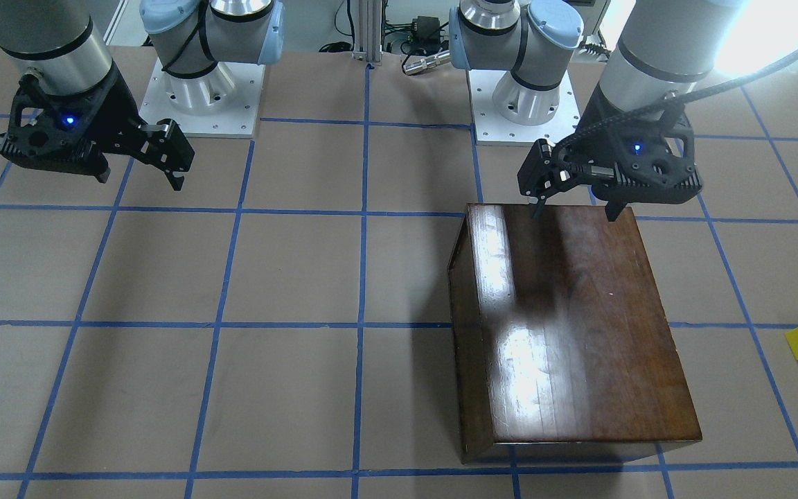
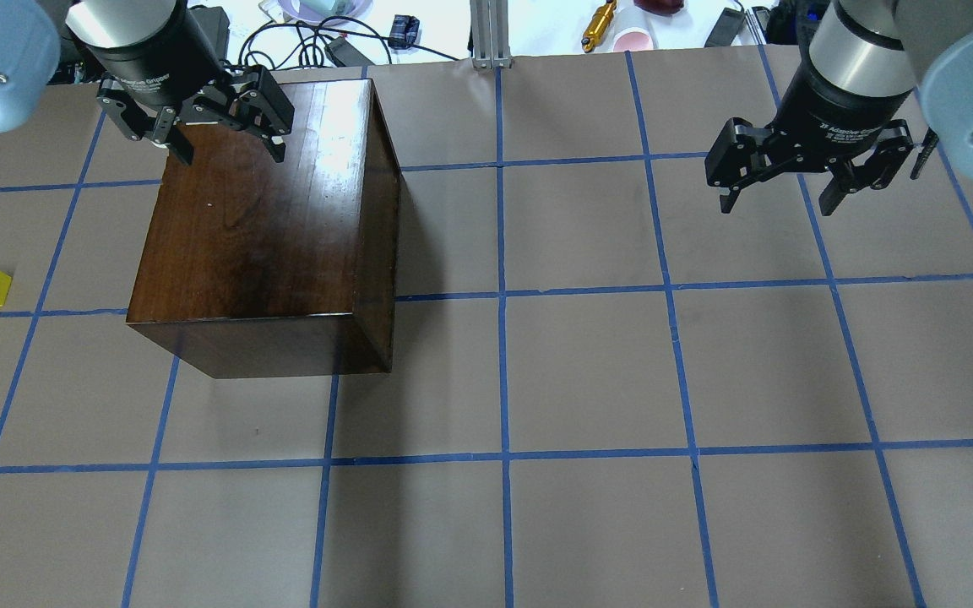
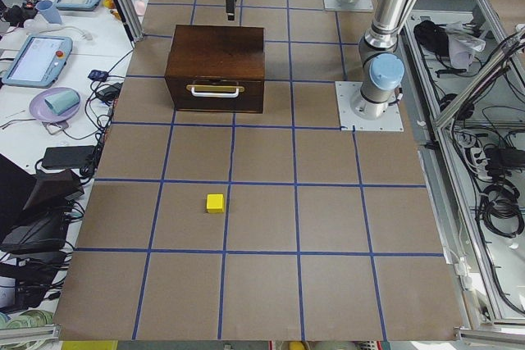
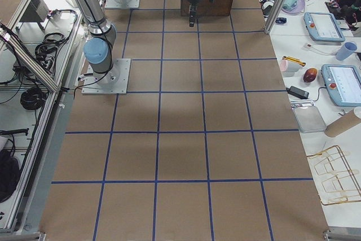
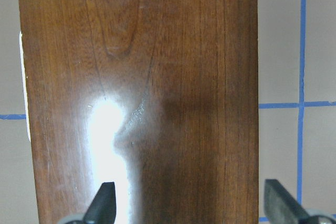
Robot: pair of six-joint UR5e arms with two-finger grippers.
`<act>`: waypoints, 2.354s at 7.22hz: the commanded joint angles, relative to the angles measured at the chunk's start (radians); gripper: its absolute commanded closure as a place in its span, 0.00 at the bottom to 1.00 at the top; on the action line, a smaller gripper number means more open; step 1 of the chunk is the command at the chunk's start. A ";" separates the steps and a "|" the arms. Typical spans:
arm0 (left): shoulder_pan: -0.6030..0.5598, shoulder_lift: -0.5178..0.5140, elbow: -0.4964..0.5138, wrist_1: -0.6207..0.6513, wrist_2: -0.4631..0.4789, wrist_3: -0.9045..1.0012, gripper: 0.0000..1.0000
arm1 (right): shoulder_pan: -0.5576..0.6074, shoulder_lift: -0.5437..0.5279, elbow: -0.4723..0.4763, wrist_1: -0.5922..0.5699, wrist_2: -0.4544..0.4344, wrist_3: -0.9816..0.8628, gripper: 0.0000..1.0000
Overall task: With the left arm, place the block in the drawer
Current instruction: 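Move the left gripper off the cabinet top toward the drawer side, then lower the left gripper to the white drawer handle and grasp it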
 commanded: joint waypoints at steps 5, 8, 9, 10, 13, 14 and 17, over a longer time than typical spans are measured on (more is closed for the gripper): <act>0.002 -0.001 0.000 0.000 0.003 -0.002 0.00 | 0.000 0.000 0.000 0.000 0.000 0.000 0.00; 0.009 -0.003 0.011 0.000 0.007 0.000 0.00 | 0.000 0.000 0.000 0.000 0.000 0.000 0.00; 0.019 -0.006 0.012 0.000 0.000 0.011 0.00 | 0.000 0.000 0.000 0.000 0.000 0.000 0.00; 0.037 -0.014 0.014 0.002 -0.001 0.015 0.00 | 0.000 0.000 0.000 0.000 0.000 0.000 0.00; 0.214 -0.061 0.014 0.003 -0.014 0.254 0.00 | 0.000 0.000 0.000 0.000 0.000 0.000 0.00; 0.283 -0.080 0.015 0.009 -0.016 0.343 0.00 | 0.000 0.000 0.000 0.000 -0.002 0.000 0.00; 0.417 -0.142 0.015 0.043 -0.048 0.506 0.00 | 0.000 0.000 0.000 0.000 -0.002 0.000 0.00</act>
